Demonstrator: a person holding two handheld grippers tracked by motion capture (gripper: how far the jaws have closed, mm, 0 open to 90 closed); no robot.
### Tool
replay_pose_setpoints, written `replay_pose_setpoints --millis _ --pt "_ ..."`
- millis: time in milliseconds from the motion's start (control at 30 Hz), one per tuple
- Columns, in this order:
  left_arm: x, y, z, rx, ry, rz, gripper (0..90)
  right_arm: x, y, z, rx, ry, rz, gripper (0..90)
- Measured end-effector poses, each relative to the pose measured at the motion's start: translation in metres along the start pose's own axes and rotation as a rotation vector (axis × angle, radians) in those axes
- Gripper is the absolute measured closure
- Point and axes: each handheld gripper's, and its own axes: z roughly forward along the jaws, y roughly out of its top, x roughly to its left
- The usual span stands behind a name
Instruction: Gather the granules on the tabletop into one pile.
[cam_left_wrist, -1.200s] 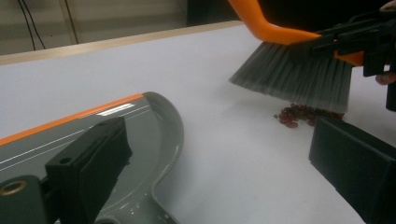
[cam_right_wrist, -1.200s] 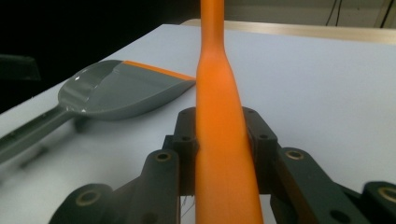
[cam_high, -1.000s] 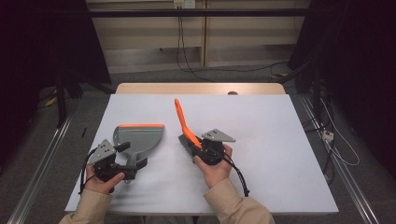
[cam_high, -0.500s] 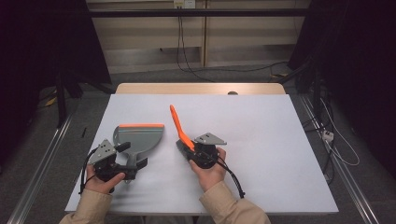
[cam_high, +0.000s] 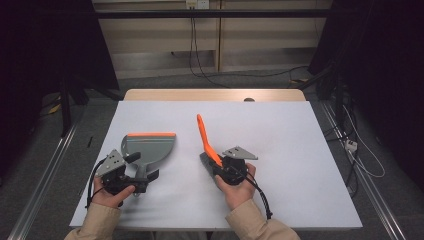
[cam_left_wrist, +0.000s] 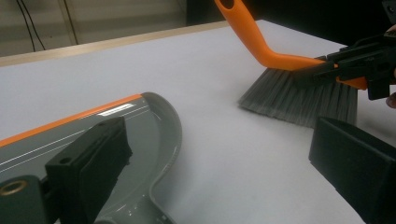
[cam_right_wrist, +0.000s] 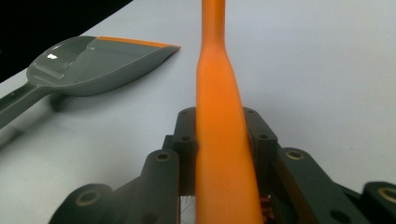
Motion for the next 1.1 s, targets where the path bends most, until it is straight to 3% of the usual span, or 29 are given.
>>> replay_pose_setpoints --millis 200,467,700,767,833,900,1000,1100 --pt "-0.001 0.0 0.001 -0.001 -0.003 -0.003 4.8 -0.003 -0.002 -0.007 0.011 -0.007 -0.015 71.3" --pt "-0.001 0.0 0.002 -0.001 -0.003 -0.002 4.8 -0.009 -0.001 -0.011 0.001 0.018 0.013 71.3" --pt "0.0 0.0 0.002 0.002 -0.001 0.001 4.8 -0.012 0.021 -0.021 -0.05 0.061 0.024 71.3" --pt "-0.001 0.0 0.002 -0.002 -0.004 -0.005 4.8 -0.015 0.027 -0.022 -0.057 0.045 0.009 71.3" --pt "0.0 0.0 0.002 -0.002 -0.004 -0.004 4.8 -0.021 0.032 -0.019 -0.063 0.067 0.01 71.3" --pt "0.0 0.0 0.001 -0.004 -0.005 -0.007 4.8 -0.026 0.035 -0.014 -0.059 0.077 -0.027 71.3" --pt "0.001 0.0 0.001 -0.003 -0.002 -0.005 4.8 -0.032 0.039 -0.004 -0.065 0.111 -0.122 71.3" --pt "0.002 -0.001 0.001 0.0 -0.004 -0.007 4.8 -0.043 0.043 0.007 -0.063 0.174 -0.254 71.3"
